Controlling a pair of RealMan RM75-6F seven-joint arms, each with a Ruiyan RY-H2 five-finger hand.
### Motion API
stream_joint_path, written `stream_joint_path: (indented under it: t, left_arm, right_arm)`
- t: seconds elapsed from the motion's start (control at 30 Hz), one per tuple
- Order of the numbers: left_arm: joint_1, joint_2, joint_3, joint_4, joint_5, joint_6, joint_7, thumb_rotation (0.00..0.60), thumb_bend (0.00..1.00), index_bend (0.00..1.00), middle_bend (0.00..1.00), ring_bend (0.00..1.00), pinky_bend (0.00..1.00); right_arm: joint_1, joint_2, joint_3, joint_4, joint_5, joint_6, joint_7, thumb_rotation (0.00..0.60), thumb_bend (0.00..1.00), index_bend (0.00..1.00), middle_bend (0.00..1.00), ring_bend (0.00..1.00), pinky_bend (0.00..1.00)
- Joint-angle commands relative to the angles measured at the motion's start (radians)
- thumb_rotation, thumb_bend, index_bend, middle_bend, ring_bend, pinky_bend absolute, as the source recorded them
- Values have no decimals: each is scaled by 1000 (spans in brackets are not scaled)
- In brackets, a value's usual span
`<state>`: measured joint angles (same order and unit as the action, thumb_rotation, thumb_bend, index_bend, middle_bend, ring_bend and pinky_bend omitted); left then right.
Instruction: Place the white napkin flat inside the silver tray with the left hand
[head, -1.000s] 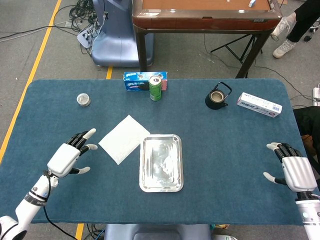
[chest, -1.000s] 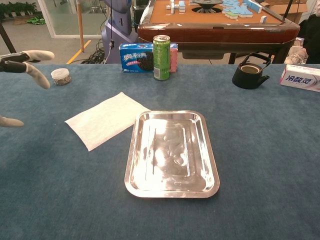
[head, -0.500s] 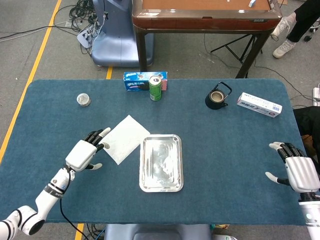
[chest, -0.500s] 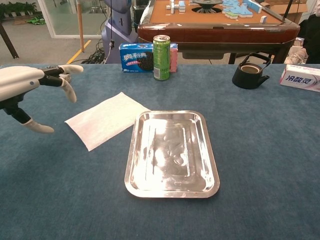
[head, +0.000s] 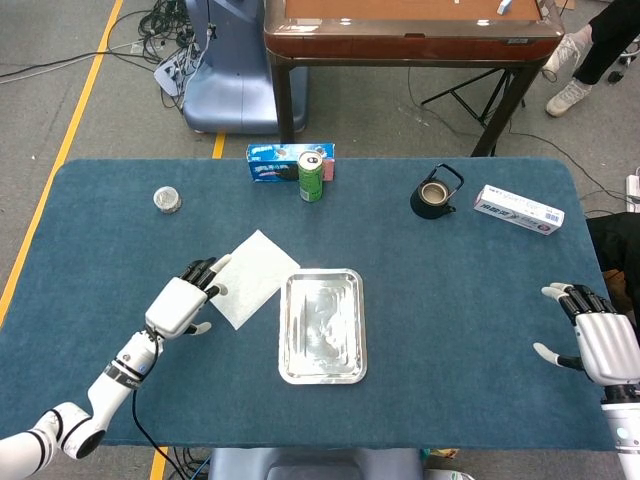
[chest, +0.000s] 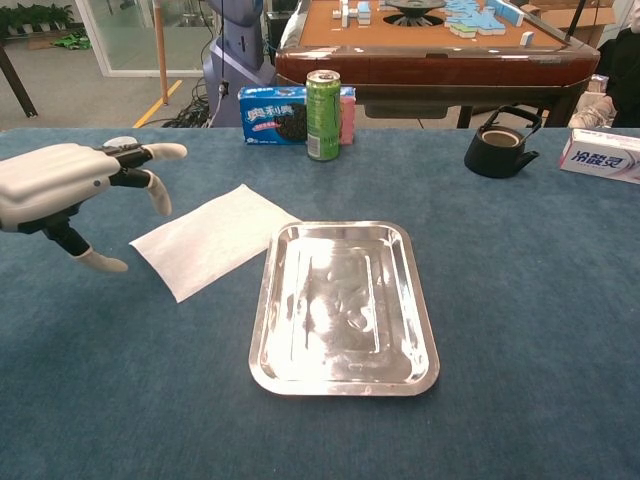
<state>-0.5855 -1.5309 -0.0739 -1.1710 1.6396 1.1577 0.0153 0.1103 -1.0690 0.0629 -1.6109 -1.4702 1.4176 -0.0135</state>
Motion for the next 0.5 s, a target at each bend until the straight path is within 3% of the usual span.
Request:
stream_joint_path:
  t: [0.03,0.27,0.5]
  left_arm:
    - [-8,-11,3,11,-5,-4,13,600,96,384,0,0,112]
    - [-22,-35,5,27,-28,-22,24,600,98,417,0,0,122]
    - [-36,-64,8,59,-64,-65,53,600,161,423,0,0,139]
  right_arm:
    - [-1,1,1,0,0,1,2,600,69,251,242,168,265]
    - [-1,5,3,0,3,1,12,600,69,251,242,168,265]
    - [-2,8,4,2,5,1,20,600,69,251,242,168,265]
